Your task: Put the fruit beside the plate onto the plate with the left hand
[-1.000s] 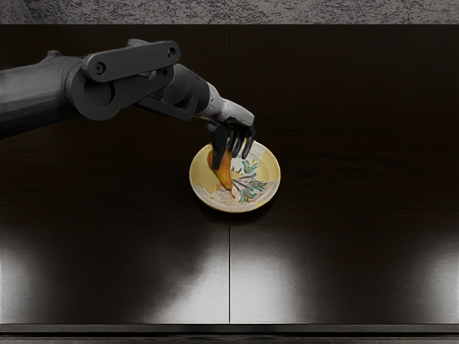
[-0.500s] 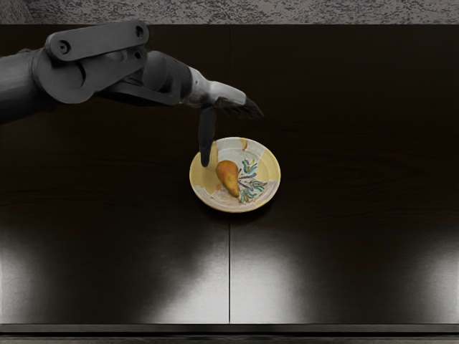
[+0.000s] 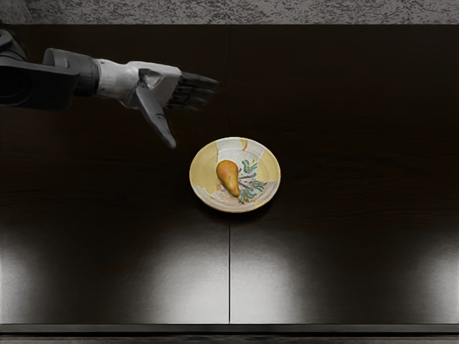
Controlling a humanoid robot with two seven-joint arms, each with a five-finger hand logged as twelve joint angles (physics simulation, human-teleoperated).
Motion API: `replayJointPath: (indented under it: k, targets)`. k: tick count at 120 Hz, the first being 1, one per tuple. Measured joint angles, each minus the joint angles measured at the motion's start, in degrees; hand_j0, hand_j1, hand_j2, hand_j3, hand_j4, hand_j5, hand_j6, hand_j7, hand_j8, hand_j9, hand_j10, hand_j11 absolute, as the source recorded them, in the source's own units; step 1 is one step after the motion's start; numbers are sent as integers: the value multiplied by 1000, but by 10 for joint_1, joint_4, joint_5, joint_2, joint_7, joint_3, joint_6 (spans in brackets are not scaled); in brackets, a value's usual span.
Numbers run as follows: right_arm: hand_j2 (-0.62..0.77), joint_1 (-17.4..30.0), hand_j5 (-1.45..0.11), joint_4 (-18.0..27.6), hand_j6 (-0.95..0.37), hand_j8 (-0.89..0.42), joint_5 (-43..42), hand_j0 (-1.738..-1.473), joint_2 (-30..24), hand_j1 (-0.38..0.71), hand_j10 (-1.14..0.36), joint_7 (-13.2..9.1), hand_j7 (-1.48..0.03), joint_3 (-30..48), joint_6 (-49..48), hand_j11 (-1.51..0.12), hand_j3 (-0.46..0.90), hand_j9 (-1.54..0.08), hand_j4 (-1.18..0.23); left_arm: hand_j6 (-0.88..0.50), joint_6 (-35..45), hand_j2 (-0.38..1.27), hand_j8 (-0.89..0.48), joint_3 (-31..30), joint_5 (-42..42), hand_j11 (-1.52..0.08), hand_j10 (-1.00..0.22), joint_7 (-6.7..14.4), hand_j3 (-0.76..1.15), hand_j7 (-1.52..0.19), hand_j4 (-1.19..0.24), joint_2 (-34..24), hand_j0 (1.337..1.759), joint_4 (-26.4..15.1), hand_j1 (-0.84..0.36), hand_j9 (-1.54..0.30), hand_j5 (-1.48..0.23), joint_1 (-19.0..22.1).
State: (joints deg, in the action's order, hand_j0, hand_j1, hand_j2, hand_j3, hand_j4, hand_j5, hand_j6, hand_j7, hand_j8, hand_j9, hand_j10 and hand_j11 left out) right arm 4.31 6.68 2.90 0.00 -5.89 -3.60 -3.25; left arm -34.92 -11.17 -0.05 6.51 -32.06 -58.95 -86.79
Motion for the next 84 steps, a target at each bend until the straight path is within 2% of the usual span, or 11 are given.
replayJointPath:
  k: [16, 39, 69, 84]
  targets:
    - [-5, 0, -31, 0, -24, -24, 0, -1658, 0, -320, -24, 0, -31, 0, 0, -31, 0, -31, -24, -4, -1, 2, -4, 1, -6, -5, -4, 1, 0, -5, -4, -42, 1658, -24, 346, -5, -5, 32]
    - [-5, 0, -31, 0, -24, -24, 0, -1658, 0, -320, -24, 0, -31, 0, 0, -31, 0, -31, -24, -2, -1, 1, -1, 41, -11, -2, -2, 1, 0, -2, -2, -88, 1658, -30, 348, -2, -2, 123]
    - [-5, 0, -31, 0, -24, -24, 0, -1658, 0, -320, -24, 0, -31, 0, 0, -31, 0, -31, -24, 0, -1, 1, 0, 74, -28, 0, 0, 0, 0, -1, -1, -141, 1658, -30, 349, -1, -1, 161]
    - [-5, 0, -31, 0, -24, -24, 0, -1658, 0, -320, -24, 0, -31, 0, 0, -31, 0, -31, -24, 0, -1, 1, 0, 78, -31, 0, 0, 0, 0, 0, 0, -152, 1658, -29, 349, 0, 0, 165]
